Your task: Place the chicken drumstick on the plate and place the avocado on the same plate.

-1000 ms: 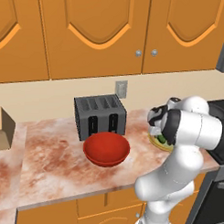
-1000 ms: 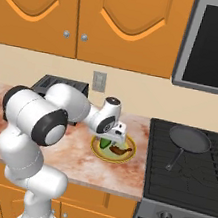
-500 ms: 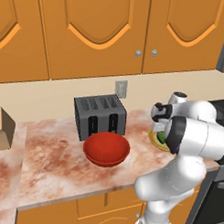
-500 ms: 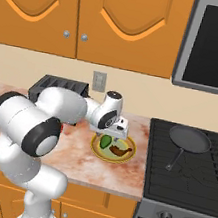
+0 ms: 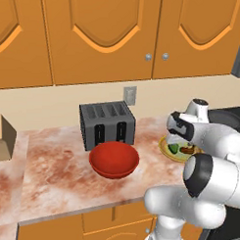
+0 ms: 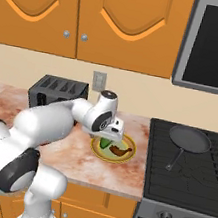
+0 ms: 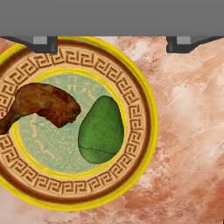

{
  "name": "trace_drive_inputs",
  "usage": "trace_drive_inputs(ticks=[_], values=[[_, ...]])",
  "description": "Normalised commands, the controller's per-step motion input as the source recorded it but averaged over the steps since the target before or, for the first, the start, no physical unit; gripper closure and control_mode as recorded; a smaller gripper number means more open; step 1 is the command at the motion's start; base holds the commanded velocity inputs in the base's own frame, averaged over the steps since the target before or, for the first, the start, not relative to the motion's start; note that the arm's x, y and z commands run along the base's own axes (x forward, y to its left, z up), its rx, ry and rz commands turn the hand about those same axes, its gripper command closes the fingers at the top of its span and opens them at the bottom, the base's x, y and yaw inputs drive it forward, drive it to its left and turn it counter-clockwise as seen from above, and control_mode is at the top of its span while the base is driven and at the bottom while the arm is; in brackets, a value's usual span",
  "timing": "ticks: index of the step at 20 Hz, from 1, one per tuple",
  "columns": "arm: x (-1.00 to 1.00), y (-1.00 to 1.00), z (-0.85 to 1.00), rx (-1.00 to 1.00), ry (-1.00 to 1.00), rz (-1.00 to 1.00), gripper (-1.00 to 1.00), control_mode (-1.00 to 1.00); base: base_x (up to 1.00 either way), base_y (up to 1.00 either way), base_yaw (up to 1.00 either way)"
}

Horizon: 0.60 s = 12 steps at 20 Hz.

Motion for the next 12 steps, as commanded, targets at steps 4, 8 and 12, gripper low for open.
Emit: trace_drive_inputs(ticks=[4, 8, 12], values=[[-0.58, 0.35, 0.13, 0.0, 0.0, -0.01, -1.0, -1.0, 0.0, 0.0, 0.0], [-0.62, 0.35, 0.08, 0.0, -0.03, 0.0, -1.0, -1.0, 0.0, 0.0, 0.0], [-0.61, 0.32, 0.11, -0.02, -0.03, 0.0, -1.0, -1.0, 0.0, 0.0, 0.0]])
